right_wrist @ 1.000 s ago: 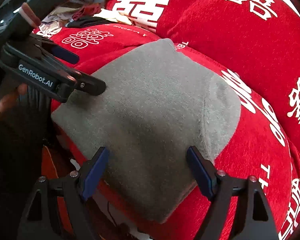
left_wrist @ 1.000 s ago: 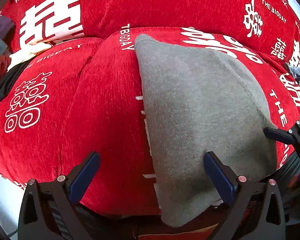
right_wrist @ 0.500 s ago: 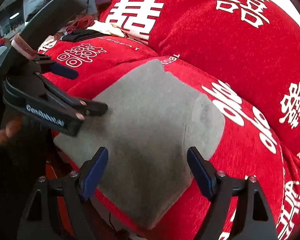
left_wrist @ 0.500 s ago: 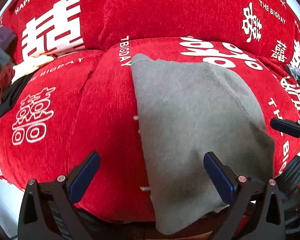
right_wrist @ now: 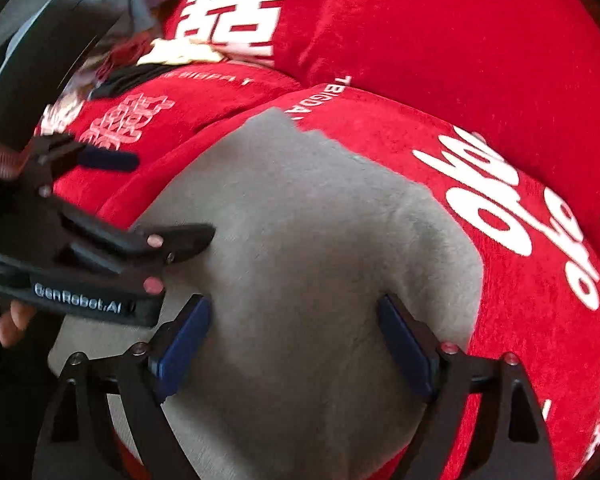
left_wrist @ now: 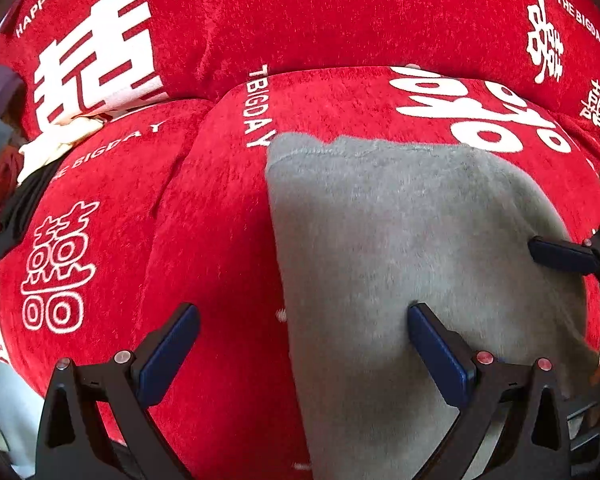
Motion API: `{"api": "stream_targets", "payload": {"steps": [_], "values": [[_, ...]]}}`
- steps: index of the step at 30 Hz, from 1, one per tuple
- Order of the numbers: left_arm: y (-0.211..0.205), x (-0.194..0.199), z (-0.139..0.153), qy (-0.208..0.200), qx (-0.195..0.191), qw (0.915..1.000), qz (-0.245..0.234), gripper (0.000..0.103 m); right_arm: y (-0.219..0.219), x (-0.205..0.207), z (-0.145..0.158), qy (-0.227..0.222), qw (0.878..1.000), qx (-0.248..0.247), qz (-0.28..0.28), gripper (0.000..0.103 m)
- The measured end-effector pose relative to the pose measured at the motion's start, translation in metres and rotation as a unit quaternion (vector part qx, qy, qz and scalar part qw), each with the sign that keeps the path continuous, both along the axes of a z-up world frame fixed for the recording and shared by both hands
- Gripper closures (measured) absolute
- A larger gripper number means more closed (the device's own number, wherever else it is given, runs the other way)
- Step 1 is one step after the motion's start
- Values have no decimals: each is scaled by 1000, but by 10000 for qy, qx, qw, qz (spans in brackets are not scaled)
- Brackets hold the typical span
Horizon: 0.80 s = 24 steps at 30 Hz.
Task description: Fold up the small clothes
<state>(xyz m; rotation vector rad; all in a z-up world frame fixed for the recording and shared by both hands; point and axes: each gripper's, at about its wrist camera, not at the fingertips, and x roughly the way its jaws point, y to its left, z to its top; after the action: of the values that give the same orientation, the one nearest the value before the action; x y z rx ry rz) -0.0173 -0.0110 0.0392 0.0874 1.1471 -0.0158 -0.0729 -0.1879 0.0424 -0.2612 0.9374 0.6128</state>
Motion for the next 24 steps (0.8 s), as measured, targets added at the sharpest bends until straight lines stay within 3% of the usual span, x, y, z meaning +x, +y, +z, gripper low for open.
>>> {"api": "stream_targets", "payload": {"steps": [5,9,12,15,18,24], "values": [[4,14,6,152,-148,9996,186,0,-9,-6,20,-124,9992,-2,-383,16],[3,8,14,137,-76,9997,164,0,-10,-51,42,-425,9986,259,201,16],[0,3,15,135,-74,9998,153,0,-3,-64,33,-301,9982,156,497,16],[-4,-2,13,177,6,9997,156,0,0,-59,5,53,9991,-67,421,16],[-3,-8,15,188,10,9997,179,0,0,-65,-2,-172,9987,-123,466,16],[-2,-26,27,111,-128,9998,134,0,-8,-76,0,-126,9989,-228,387,16]]}}
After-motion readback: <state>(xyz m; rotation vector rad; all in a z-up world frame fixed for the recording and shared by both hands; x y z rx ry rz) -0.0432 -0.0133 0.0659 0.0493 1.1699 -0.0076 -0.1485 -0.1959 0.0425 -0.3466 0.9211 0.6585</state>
